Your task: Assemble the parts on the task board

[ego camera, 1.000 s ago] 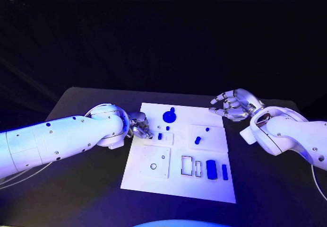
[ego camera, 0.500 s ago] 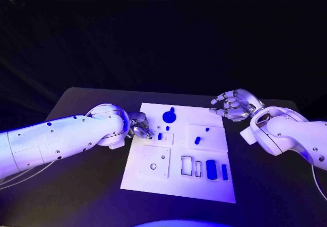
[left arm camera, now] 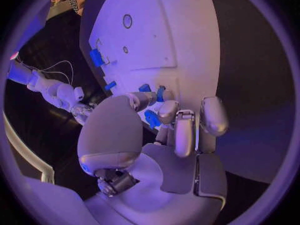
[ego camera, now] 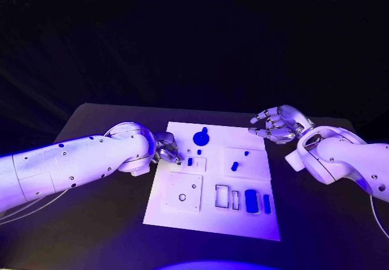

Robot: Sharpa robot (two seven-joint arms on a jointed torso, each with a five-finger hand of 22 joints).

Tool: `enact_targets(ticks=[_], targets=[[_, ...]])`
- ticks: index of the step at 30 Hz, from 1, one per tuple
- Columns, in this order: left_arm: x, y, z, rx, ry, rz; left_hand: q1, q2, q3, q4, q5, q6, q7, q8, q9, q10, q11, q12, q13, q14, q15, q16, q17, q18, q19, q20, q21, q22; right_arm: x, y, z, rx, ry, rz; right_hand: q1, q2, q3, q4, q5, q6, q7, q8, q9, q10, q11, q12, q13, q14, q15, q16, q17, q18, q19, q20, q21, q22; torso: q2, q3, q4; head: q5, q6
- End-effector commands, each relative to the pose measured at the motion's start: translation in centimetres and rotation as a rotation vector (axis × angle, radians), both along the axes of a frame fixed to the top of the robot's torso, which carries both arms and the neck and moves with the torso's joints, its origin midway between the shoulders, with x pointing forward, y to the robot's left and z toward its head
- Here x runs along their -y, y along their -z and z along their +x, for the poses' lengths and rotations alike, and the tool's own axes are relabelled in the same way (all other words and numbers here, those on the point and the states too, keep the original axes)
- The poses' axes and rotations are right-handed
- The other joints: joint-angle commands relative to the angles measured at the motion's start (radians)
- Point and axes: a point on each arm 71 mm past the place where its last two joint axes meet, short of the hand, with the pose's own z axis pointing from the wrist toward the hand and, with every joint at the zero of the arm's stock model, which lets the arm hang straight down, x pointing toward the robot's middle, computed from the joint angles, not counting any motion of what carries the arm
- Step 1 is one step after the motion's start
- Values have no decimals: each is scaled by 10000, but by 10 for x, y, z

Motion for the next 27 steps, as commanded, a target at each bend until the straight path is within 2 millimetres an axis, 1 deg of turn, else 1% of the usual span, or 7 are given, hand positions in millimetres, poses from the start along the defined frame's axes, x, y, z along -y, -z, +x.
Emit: enact_targets(ticks=[1,10,14,16,18,21,27], targets=[[3,5,-2,-287,26,61,-130,71,1302,-1208,-15,172,-156,-36,-14,100,-8,-3,31,882,-76,47,2144,-133,72,-20,24,-7,-2,0,-1,-12,-180,-28,20,54,9,41,67,-31,-1,67,-10,22,-26,36,1,655,41,-48,1162,71,-20,7,-35,1,-2,3,-2,-9,-12],[2,6,-2,-398,32,204,-206,19,1248,-1213,-33,215,-181,-33,-16,149,-27,19,73,900,-88,69,2197,-136,85,-28,25,3,-2,0,-1,-9,-174,-27,20,54,9,41,67,-31,-1,67,-10,22,-26,36,1,655,41,-48,1162,71,-20,7,-35,1,-7,1,6,-23,-44],[1,7,-2,-456,20,274,-295,-52,1166,-1199,-48,256,-203,-36,-22,172,-42,16,72,903,-100,73,2208,-137,92,-37,22,7,-2,0,-1,-5,-168,-26,20,54,9,41,67,-31,-1,67,-10,22,-26,36,1,655,41,-48,1162,71,-20,7,-35,1,-8,4,4,-24,-50],[0,7,-1,-470,-12,294,-513,-131,926,-1069,-53,321,-240,-61,-44,188,-67,-6,53,903,-119,70,2205,-136,89,-53,0,-12,-1,0,-1,-2,-159,-27,20,54,9,41,67,-31,-1,67,-10,22,-26,36,1,655,41,-48,1162,71,-20,7,-35,1,-9,-1,2,-20,-42],[-1,7,-1,-476,-37,308,-619,-146,782,-981,-55,353,-256,-82,-60,196,-81,-12,58,900,-133,64,2196,-136,94,-66,-10,-15,-1,0,-1,0,-153,-27,20,54,9,41,67,-31,-1,67,-10,22,-26,36,1,655,41,-48,1162,71,-20,7,-35,1,-8,-2,3,-24,-30],[-3,7,-1,-494,-74,336,-692,-156,679,-911,-56,374,-266,-98,-71,198,-89,-19,58,900,-140,63,2196,-139,105,-74,-12,-7,-1,0,-1,5,-145,-27,20,54,9,41,67,-31,-1,67,-10,22,-26,36,1,655,41,-48,1162,71,-20,7,-35,1,-9,0,4,-26,-32],[-3,8,0,-504,-104,356,-874,-266,357,-717,-60,433,-291,-139,-101,195,-108,-31,63,902,-158,63,2201,-140,115,-93,-30,-14,-1,0,-1,10,-140,-24,20,54,9,41,67,-31,-1,67,-10,22,-26,36,1,655,41,-48,1162,71,-20,7,-35,1,-3,0,4,-29,-31]])
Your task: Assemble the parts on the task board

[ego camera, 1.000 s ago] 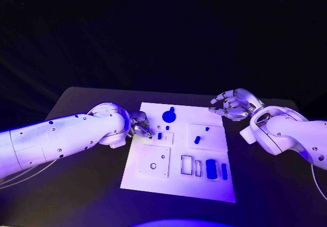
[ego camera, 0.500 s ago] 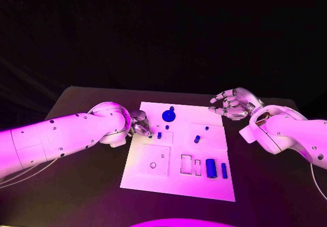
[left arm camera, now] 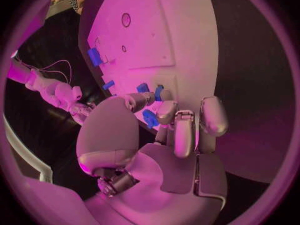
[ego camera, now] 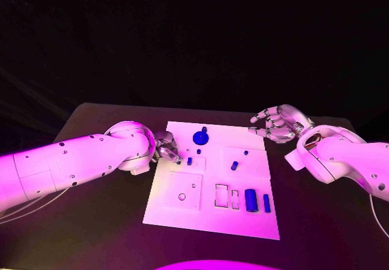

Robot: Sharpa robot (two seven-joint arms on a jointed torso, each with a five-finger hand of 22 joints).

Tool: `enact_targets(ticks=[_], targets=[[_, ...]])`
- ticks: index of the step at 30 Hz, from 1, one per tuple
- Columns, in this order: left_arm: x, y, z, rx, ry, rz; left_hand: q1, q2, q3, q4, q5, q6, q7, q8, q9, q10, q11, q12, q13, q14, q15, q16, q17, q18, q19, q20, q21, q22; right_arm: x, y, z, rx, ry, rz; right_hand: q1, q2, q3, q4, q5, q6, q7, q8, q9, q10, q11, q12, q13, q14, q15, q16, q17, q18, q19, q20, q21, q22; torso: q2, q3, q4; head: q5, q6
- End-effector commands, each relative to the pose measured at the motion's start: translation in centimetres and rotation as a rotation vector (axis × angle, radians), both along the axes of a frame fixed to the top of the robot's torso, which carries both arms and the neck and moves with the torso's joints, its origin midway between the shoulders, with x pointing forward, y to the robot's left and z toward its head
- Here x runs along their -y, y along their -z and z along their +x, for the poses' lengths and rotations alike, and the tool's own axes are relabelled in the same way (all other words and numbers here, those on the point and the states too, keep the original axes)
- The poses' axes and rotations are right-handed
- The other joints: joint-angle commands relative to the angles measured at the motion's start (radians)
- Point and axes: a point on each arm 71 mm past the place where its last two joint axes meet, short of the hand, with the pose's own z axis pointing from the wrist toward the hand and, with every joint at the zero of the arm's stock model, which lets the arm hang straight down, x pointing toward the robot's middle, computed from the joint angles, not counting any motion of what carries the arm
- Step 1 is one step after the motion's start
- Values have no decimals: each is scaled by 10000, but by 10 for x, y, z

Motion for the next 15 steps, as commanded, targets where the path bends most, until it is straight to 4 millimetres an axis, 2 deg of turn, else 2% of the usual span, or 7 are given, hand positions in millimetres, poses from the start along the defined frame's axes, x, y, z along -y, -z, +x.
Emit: enact_targets(ticks=[1,14,15], targets=[[-2,7,-3,-406,24,267,-144,8,23,-121,-20,95,-9,-54,-14,35,-20,-31,3,886,-72,23,2201,-140,39,-22,-35,-4,-1,0,-1,9,-148,-22,20,54,9,41,67,-31,-1,67,-11,22,-26,36,2,655,40,-48,1155,71,-20,7,-35,4,6,-1,1,-5,3],[-5,7,-1,-328,-71,317,-320,-31,-582,240,-23,185,-20,-108,-51,29,-30,-43,16,887,-83,19,2201,-141,52,-38,-63,-16,1,0,-1,47,-87,-18,24,63,17,42,66,-35,-1,76,-21,12,-26,24,-15,650,39,-61,1136,76,-30,6,-67,-8,-2,-2,0,-8,23],[-5,7,-1,-319,-72,327,-403,-32,-792,392,-25,216,-14,-117,-58,29,-25,-44,21,887,-80,18,2201,-143,59,-37,-68,-15,1,0,-1,47,-86,-17,24,63,17,42,66,-35,-1,76,-21,12,-26,24,-15,650,39,-61,1136,76,-30,6,-67,-8,0,-2,-1,-7,23]])
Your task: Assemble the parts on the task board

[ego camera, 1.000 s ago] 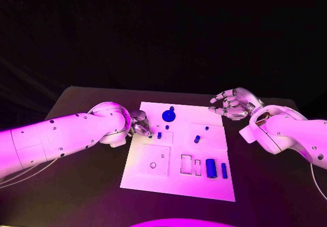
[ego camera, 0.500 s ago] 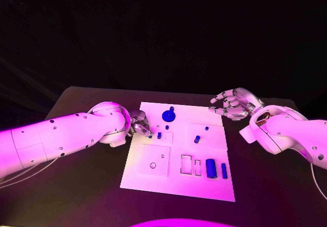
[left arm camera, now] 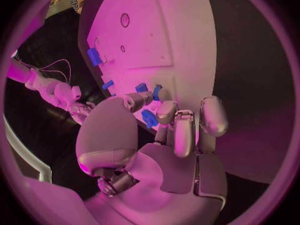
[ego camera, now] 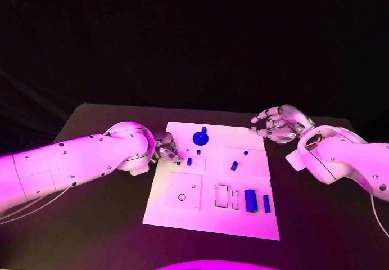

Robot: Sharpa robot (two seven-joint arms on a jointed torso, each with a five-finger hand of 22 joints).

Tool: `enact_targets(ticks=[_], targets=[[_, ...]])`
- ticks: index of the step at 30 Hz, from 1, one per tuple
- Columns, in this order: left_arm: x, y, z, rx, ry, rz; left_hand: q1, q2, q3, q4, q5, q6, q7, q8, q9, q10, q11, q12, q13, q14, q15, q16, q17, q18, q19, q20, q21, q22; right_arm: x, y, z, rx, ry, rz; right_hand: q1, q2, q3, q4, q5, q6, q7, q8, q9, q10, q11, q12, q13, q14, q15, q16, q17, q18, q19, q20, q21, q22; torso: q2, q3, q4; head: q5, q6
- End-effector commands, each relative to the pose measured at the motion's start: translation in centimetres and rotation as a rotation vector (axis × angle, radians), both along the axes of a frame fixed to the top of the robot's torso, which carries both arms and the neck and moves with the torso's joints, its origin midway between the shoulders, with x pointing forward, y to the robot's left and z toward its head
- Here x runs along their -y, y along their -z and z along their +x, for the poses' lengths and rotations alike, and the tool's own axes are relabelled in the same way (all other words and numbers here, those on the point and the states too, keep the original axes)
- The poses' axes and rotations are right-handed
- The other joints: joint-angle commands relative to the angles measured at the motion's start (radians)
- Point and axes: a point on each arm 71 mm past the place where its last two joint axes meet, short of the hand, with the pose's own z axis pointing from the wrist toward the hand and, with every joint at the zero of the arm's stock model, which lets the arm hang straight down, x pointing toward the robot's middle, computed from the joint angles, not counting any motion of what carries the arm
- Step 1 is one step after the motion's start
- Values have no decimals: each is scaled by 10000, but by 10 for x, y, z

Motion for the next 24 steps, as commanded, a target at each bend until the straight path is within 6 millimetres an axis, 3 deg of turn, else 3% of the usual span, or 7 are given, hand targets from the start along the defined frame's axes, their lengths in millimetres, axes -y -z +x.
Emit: enact_targets(ticks=[1,15,24], targets=[[-3,6,-2,-285,-22,328,-181,14,-264,156,-27,59,76,-72,-23,32,-26,-42,20,923,-45,18,2202,-141,55,-38,-73,-15,-1,0,-1,45,-127,-13,23,63,17,42,66,-35,0,36,-11,12,-26,24,-15,651,39,-61,1138,76,-30,6,-67,-7,2,0,3,2,5],[-4,6,-1,-235,-69,370,-241,-44,-1106,622,-1,109,84,-129,-43,18,-18,-59,27,924,-41,14,2204,-143,74,-37,-94,-11,-1,0,-1,16,-116,-38,23,63,17,42,66,-35,0,36,-11,12,-26,24,-15,651,39,-61,1138,76,-30,6,-67,-7,-1,-9,-1,-37,14],[-5,7,0,-238,-152,407,-294,-47,-1386,715,3,118,94,-153,-51,9,-9,-67,28,921,-35,9,2196,-141,68,-33,-107,-25,0,0,-1,24,-109,-39,7,63,13,53,64,-40,1,38,-16,-9,-24,3,-41,645,40,-74,1116,82,-44,6,-98,-24,0,-11,11,-40,28]])
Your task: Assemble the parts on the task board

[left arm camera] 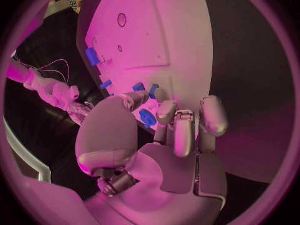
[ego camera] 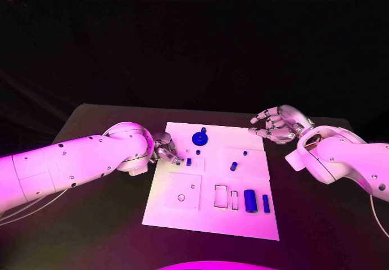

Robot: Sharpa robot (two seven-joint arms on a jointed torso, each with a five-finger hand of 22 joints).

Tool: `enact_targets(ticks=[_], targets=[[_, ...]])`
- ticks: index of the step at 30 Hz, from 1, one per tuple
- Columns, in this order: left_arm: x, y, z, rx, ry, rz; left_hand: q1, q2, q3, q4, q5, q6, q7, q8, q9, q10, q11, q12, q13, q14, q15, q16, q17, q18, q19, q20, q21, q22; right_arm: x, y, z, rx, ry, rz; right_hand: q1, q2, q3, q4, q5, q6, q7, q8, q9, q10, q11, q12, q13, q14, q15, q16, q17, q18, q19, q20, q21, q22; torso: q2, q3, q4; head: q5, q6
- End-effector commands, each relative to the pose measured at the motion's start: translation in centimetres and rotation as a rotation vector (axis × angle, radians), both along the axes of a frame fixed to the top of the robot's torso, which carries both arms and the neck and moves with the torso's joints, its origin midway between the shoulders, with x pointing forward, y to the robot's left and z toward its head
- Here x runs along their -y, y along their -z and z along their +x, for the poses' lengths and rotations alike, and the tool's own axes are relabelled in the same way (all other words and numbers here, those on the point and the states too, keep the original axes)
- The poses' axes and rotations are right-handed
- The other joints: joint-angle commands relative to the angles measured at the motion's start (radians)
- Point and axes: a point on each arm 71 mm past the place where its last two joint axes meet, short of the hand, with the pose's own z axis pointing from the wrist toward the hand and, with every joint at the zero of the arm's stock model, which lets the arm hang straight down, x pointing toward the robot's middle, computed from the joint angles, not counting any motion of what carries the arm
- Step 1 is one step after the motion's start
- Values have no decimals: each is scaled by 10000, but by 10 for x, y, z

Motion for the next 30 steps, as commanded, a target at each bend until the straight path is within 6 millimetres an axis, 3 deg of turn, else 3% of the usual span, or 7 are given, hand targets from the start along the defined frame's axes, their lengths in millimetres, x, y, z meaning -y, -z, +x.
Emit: enact_targets(ticks=[1,14,30], targets=[[-4,5,-1,-241,-71,318,-165,1,-153,24,-4,-14,66,-42,-19,10,-7,-68,-3,921,-32,9,2197,-142,37,4,-68,-13,-1,0,-1,25,-123,-34,7,63,13,53,64,-40,1,39,-17,-9,-24,3,-12,644,40,-34,1119,83,-44,6,-15,-3,4,-5,9,0,11],[-6,6,0,-234,-168,356,-689,-8,-1283,46,-34,27,72,-120,-44,17,1,-69,31,926,-24,12,2213,-142,51,11,-88,-9,-1,0,-1,33,-113,-33,7,63,13,53,64,-40,1,39,-17,-9,-24,3,-12,644,40,-34,1119,83,-44,6,-15,-3,8,-3,0,4,3],[-4,4,-1,-179,-139,238,-889,39,-1628,57,-50,37,59,-144,-49,19,-6,-71,40,926,-32,11,2214,-143,59,5,-91,0,-1,0,0,36,-123,-34,7,63,13,53,64,-40,1,39,-17,-9,-24,3,-12,644,40,-34,1119,83,-44,6,-15,-3,11,-2,-6,-15,12]])
